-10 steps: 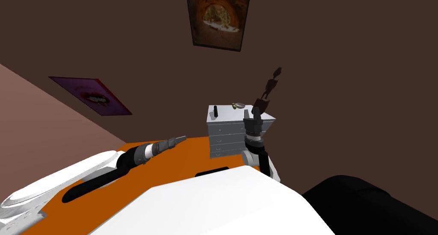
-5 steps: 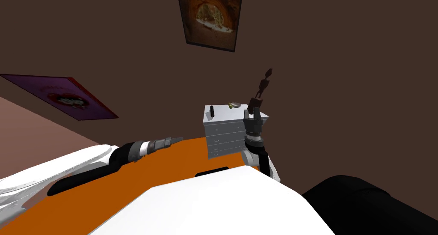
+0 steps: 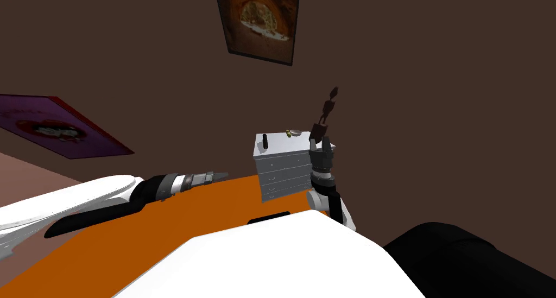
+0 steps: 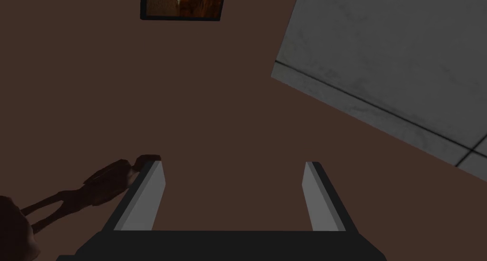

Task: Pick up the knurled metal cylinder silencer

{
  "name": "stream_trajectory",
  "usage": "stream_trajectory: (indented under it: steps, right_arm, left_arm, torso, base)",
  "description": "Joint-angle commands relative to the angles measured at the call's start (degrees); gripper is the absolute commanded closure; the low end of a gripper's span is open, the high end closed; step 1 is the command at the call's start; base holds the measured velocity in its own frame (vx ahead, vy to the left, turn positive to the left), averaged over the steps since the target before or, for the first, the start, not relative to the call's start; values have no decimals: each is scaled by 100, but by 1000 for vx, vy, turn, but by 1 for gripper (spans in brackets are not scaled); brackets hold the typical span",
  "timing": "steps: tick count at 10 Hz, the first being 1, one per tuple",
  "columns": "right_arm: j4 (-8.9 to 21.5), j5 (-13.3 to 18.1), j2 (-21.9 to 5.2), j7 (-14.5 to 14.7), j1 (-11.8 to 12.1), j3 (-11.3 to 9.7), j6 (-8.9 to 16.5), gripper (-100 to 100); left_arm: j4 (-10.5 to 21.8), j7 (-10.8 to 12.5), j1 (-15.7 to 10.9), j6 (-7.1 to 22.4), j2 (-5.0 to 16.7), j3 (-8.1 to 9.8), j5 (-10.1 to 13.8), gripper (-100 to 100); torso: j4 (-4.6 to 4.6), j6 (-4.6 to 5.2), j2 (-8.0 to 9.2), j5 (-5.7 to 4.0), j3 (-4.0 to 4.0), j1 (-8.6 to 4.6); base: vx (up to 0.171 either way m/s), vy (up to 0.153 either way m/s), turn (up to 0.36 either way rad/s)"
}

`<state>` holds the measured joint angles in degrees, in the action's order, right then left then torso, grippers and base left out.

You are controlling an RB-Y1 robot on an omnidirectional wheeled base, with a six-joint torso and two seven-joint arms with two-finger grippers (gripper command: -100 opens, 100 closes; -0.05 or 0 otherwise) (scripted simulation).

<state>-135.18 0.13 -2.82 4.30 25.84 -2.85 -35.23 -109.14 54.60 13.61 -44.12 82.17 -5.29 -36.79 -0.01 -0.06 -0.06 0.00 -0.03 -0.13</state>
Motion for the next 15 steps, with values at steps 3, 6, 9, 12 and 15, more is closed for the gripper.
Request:
stream_trajectory:
  steps: [3,6,9,12,15]
  right_arm:
    - [0,0,0,0,0,0,0,0]
    - [0,0,0,0,0,0,0,0]
    - [0,0,0,0,0,0,0,0]
    - [0,0,0,0,0,0,0,0]
    - [0,0,0,0,1,0,0,0]
  left_arm:
    - [245,504,-112,-150,377,53,-162,-100]
    - [715,1084,-317,-425,923,142,-483,-100]
    - [973,1540,-408,-564,1255,187,-639,-100]
    - [1218,1977,-489,-702,1533,229,-792,-100]
    - [1461,2382,-558,-841,1765,266,-941,-100]
  torso:
    - [-1,2,-4,-3,-3,-10]
    - [-1,1,-5,-3,-3,-13]
    - [-1,-1,-4,-2,-2,-7]
    - [-1,-2,-4,-2,-2,-7]
    - [-1,-3,-3,-2,-2,-9]
  base:
    - [11,-37,-128]
    - [21,-65,-244]
    - [24,-51,-109]
    - [30,-48,-151]
    - [35,-56,-139]
